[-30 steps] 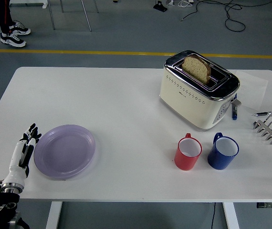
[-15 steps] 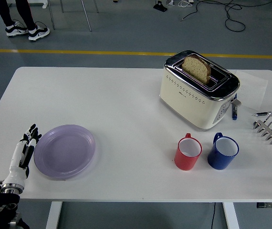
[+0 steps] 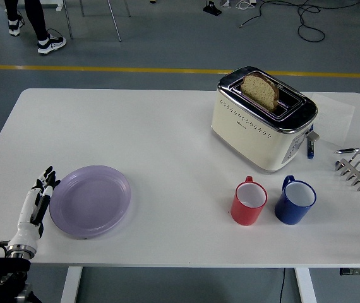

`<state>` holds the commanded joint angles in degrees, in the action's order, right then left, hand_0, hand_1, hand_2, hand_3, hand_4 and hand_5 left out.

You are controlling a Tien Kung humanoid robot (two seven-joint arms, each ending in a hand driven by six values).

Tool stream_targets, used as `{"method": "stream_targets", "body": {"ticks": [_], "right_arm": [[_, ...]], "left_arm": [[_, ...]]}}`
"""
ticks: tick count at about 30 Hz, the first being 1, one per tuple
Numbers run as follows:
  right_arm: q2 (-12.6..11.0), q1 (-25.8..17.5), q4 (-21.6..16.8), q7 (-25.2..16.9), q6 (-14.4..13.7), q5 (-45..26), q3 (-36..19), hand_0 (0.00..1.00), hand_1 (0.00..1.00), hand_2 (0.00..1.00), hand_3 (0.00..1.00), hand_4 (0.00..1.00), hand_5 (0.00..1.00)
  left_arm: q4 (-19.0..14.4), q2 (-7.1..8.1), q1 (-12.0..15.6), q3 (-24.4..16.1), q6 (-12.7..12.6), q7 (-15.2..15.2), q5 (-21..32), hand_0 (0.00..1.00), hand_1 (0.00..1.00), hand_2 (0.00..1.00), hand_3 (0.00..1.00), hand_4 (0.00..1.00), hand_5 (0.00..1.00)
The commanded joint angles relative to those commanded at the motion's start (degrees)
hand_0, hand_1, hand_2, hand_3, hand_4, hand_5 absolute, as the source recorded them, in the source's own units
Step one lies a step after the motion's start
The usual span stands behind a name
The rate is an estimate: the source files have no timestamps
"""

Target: Push plate across desktop,pick up the break from the machine,place the break in the plate

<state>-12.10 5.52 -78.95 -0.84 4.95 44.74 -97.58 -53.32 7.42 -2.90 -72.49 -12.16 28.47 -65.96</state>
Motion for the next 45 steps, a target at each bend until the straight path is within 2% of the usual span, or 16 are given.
{"method": "stream_targets", "body": {"ticks": [10, 18, 29, 45], "right_arm": [[-0.2, 0.2, 0.0, 0.0, 0.0, 0.0, 0.5, 0.949, 0.854, 0.876, 0.864, 0.601, 0.677], [-0.4, -0.4, 0.1, 0.0, 0.0, 0.0, 1.7, 0.949, 0.853, 0.877, 0.862, 0.600, 0.677], [-0.7, -1.6, 0.1, 0.0, 0.0, 0.0, 2.5, 0.948, 0.854, 0.876, 0.863, 0.600, 0.675], [-0.6, -2.1, 0.2, 0.0, 0.0, -0.1, 3.1, 0.948, 0.853, 0.876, 0.860, 0.598, 0.675]], "left_arm": [[-1.1, -0.01, 0.9, 2.2, -0.6, 0.5, 0.8, 0.847, 0.897, 0.998, 0.998, 0.591, 0.998], [-3.8, 0.43, 3.0, 4.5, -1.2, 1.5, 2.9, 0.835, 0.893, 0.994, 0.984, 0.590, 0.998], [-5.3, 0.81, 4.8, 8.6, -1.5, 2.2, 5.1, 0.832, 0.891, 0.992, 0.982, 0.588, 0.998], [-7.4, 1.05, 5.2, 11.3, -2.2, 2.9, 5.7, 0.833, 0.888, 0.987, 0.971, 0.575, 0.998]]}}
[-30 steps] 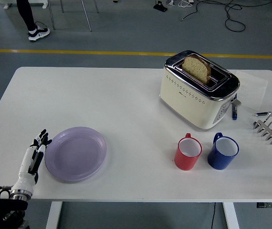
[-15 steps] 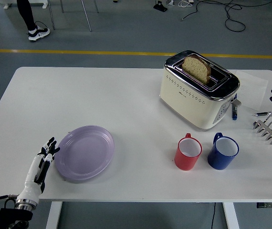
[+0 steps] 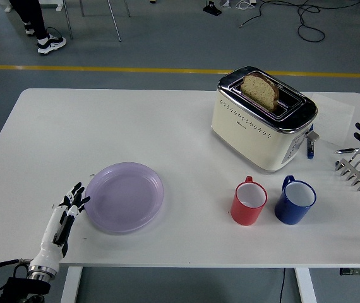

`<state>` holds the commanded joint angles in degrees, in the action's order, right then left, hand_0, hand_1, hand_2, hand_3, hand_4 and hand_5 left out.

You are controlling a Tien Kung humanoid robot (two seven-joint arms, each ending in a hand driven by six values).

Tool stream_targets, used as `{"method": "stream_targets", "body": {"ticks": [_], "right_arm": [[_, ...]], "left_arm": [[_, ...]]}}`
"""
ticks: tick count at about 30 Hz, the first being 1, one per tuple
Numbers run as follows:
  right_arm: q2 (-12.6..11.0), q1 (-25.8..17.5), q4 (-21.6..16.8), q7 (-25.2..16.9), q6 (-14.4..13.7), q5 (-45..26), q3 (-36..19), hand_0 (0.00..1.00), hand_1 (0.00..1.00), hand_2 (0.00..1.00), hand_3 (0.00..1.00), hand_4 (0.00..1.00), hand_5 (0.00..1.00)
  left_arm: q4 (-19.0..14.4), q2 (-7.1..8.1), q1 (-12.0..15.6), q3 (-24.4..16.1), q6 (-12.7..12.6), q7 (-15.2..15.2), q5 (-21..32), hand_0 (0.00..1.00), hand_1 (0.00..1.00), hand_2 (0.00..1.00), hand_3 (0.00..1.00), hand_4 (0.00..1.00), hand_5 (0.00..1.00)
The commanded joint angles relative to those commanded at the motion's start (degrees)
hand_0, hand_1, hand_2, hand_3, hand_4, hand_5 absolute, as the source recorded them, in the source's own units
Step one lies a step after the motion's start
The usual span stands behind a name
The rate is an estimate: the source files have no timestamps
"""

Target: Push plate across desktop,pick up the break from the machine,place the break in the plate

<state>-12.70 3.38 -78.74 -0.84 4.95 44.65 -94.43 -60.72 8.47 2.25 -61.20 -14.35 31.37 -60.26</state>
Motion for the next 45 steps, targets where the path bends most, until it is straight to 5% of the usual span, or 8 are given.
{"method": "stream_targets", "body": {"ticks": [29, 45], "right_arm": [[0.4, 0.7, -0.1, 0.0, 0.2, -0.3, 0.0, 0.947, 0.852, 0.875, 0.860, 0.591, 0.674], [0.6, 1.0, 0.0, 0.0, 0.2, -0.4, 0.2, 0.947, 0.852, 0.874, 0.860, 0.590, 0.674]], "left_arm": [[1.5, -0.99, -3.5, 1.2, -0.1, 0.9, 0.5, 0.835, 0.885, 0.977, 0.954, 0.570, 0.998], [0.3, -1.02, -2.6, -0.1, -0.6, 1.4, 0.1, 0.837, 0.885, 0.971, 0.946, 0.573, 0.998]]}}
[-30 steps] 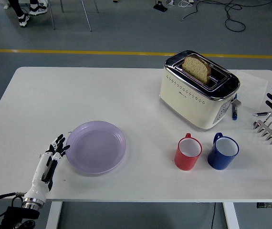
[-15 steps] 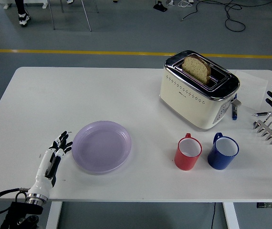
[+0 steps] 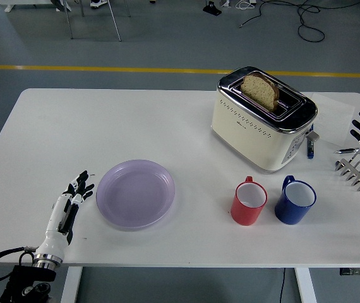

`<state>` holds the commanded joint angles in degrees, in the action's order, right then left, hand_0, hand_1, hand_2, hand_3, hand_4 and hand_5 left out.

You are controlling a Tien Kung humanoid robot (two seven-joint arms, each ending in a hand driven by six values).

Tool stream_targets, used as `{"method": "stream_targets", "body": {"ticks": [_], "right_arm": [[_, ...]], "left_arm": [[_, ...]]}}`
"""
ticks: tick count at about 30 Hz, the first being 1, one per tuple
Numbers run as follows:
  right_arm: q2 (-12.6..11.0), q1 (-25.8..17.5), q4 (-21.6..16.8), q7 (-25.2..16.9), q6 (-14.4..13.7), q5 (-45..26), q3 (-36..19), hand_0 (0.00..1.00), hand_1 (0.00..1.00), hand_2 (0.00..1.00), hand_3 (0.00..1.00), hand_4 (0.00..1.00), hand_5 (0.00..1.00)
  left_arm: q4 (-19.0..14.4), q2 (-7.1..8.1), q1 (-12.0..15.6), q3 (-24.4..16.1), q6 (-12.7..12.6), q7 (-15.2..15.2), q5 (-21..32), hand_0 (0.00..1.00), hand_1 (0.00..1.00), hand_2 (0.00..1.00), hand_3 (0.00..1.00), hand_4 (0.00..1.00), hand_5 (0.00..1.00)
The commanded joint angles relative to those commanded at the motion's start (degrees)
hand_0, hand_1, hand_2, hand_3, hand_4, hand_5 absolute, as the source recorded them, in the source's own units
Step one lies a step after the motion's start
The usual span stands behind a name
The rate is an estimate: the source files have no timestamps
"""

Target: Push plate across desktop,pick up the break from the machine,place the break in the plate

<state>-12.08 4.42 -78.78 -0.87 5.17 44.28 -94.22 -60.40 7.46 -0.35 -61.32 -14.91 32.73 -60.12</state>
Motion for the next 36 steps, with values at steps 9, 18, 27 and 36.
{"method": "stream_targets", "body": {"ticks": [9, 18, 27, 36], "right_arm": [[0.2, 0.1, 0.1, 0.0, 0.0, 0.0, 0.0, 0.946, 0.852, 0.874, 0.861, 0.591, 0.675], [0.4, 0.3, 0.1, 0.0, 0.0, 0.0, 0.1, 0.947, 0.852, 0.874, 0.861, 0.593, 0.675], [0.5, 0.7, 0.1, 0.0, 0.0, -0.1, -0.1, 0.947, 0.852, 0.873, 0.861, 0.593, 0.676], [0.6, 1.0, 0.1, 0.0, 0.0, 0.0, 0.4, 0.948, 0.852, 0.873, 0.862, 0.595, 0.676]], "left_arm": [[1.2, -0.08, -0.4, -0.9, -0.5, 0.6, 0.1, 0.840, 0.888, 0.971, 0.947, 0.572, 0.998], [3.4, -0.50, -2.4, -0.8, -0.6, 0.9, 0.5, 0.851, 0.895, 0.969, 0.946, 0.573, 0.998], [5.2, -0.95, -4.2, -1.0, -0.5, 1.0, 0.9, 0.849, 0.894, 0.969, 0.943, 0.571, 0.998], [7.0, -1.42, -6.0, 0.2, 0.5, 0.4, 1.8, 0.848, 0.894, 0.969, 0.943, 0.571, 0.998]]}}
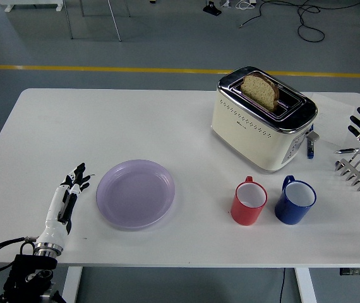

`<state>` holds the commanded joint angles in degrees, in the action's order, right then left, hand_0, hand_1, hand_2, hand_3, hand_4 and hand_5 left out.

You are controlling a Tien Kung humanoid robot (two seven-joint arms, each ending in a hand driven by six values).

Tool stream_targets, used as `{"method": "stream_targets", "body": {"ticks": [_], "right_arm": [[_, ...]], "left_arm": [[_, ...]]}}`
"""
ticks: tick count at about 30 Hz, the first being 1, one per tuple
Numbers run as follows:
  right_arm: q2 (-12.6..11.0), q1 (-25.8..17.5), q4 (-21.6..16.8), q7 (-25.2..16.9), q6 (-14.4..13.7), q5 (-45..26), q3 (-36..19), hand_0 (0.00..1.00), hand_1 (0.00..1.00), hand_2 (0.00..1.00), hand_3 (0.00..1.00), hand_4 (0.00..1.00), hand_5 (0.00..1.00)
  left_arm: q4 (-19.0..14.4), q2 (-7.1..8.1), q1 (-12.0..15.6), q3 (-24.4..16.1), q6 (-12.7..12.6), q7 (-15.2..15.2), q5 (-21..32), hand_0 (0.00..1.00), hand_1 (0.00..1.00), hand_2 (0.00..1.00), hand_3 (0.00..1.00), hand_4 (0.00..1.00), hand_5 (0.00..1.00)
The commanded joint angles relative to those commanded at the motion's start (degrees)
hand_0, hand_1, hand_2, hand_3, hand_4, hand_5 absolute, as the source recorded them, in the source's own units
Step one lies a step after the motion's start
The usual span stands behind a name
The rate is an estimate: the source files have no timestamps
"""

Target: Push plate across desktop,pick up the break from the machine,place the break in the plate

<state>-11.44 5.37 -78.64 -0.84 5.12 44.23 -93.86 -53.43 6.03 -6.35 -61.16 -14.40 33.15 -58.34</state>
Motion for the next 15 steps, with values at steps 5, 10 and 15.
{"method": "stream_targets", "body": {"ticks": [5, 10, 15], "right_arm": [[0.0, -0.1, 0.1, 0.0, -0.1, 0.0, 0.1, 0.948, 0.852, 0.873, 0.862, 0.595, 0.674], [0.1, -0.1, 0.1, 0.0, -0.1, 0.0, 0.1, 0.947, 0.852, 0.873, 0.862, 0.597, 0.673], [0.3, -0.1, 0.2, 0.0, -0.1, 0.0, 0.1, 0.947, 0.852, 0.873, 0.862, 0.597, 0.672]], "left_arm": [[0.3, -0.10, -0.6, 0.9, 0.5, -0.3, 0.1, 0.851, 0.895, 0.968, 0.943, 0.570, 0.998], [0.6, -0.32, -0.9, 1.1, 1.3, -0.7, 0.4, 0.848, 0.891, 0.968, 0.941, 0.569, 0.998], [0.3, -0.45, -1.3, 1.7, 1.6, -0.8, 0.4, 0.846, 0.888, 0.966, 0.939, 0.569, 0.998]]}}
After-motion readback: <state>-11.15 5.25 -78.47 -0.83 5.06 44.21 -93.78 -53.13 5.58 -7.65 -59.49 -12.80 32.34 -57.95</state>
